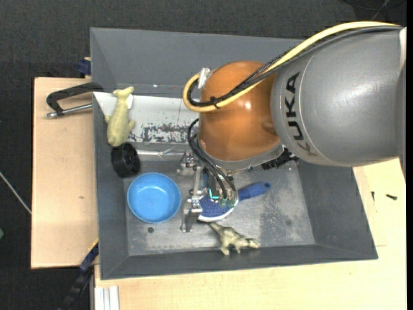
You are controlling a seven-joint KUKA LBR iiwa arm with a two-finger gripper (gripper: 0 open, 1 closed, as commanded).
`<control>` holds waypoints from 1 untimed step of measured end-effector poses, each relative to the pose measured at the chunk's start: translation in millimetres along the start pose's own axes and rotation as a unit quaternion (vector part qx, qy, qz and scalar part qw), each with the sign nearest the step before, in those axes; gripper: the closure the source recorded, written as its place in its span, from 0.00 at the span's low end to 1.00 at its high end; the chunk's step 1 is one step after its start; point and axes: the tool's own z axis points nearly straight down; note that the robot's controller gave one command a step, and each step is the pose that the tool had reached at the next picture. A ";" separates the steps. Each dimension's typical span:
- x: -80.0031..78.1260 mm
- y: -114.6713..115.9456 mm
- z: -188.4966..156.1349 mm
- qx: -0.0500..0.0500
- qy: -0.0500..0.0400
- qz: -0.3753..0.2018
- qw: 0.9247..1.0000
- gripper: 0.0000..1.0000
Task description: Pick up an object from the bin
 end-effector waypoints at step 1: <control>-2.4 34.1 -33.5 -0.003 -0.007 0.027 1.000 0.00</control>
Offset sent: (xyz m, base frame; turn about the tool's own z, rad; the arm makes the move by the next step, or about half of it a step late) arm 0.0017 0.0311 0.0311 0.0590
